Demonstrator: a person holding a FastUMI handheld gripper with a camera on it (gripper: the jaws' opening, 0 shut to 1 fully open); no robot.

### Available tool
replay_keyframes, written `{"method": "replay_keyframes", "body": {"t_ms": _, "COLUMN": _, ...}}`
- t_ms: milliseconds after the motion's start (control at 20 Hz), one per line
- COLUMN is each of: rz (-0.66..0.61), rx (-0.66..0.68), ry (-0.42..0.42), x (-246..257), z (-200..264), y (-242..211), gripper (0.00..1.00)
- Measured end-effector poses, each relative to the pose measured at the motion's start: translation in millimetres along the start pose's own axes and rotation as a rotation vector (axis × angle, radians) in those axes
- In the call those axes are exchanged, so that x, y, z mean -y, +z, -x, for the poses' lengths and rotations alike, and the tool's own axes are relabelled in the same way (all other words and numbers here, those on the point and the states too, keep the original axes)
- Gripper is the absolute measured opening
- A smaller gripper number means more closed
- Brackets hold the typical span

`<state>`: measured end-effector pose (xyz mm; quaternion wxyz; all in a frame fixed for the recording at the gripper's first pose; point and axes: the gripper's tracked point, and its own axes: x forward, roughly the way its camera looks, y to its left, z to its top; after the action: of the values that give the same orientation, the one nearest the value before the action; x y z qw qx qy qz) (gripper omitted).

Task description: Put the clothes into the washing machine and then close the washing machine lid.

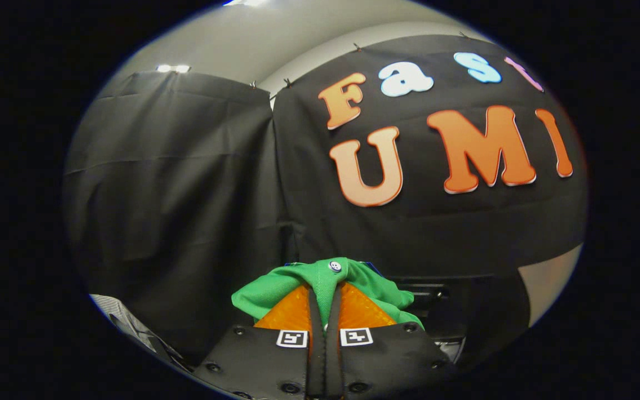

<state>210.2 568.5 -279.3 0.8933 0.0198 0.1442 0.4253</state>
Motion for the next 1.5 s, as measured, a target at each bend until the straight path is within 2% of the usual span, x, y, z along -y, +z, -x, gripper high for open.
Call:
{"method": "replay_keyframes", "body": {"t_ms": 300, "rz": -0.043, "rx": -0.238, "ry": -0.074, "x": 41, "z": -49, "y": -147, "gripper": 0.08}}
{"method": "replay_keyframes", "body": {"t_ms": 450, "rz": -0.029, "rx": -0.355, "ry": -0.166, "x": 76, "z": -64, "y": -212, "gripper": 0.08}}
{"method": "replay_keyframes", "body": {"t_ms": 600, "rz": -0.069, "rx": -0.472, "ry": -0.237, "x": 93, "z": -68, "y": -266, "gripper": 0.08}}
{"method": "replay_keyframes", "body": {"t_ms": 850, "rz": -0.152, "rx": -0.650, "ry": -0.355, "x": 124, "z": -67, "y": -326, "gripper": 0.08}}
{"method": "replay_keyframes", "body": {"t_ms": 1150, "rz": -0.341, "rx": -0.831, "ry": -0.475, "x": 130, "z": -55, "y": -372, "gripper": 0.09}}
{"method": "replay_keyframes", "body": {"t_ms": 1400, "rz": -0.322, "rx": -0.832, "ry": -0.470, "x": 134, "z": -56, "y": -370, "gripper": 0.11}}
{"method": "replay_keyframes", "body": {"t_ms": 1500, "rz": -0.324, "rx": -0.834, "ry": -0.468, "x": 132, "z": -57, "y": -369, "gripper": 0.15}}
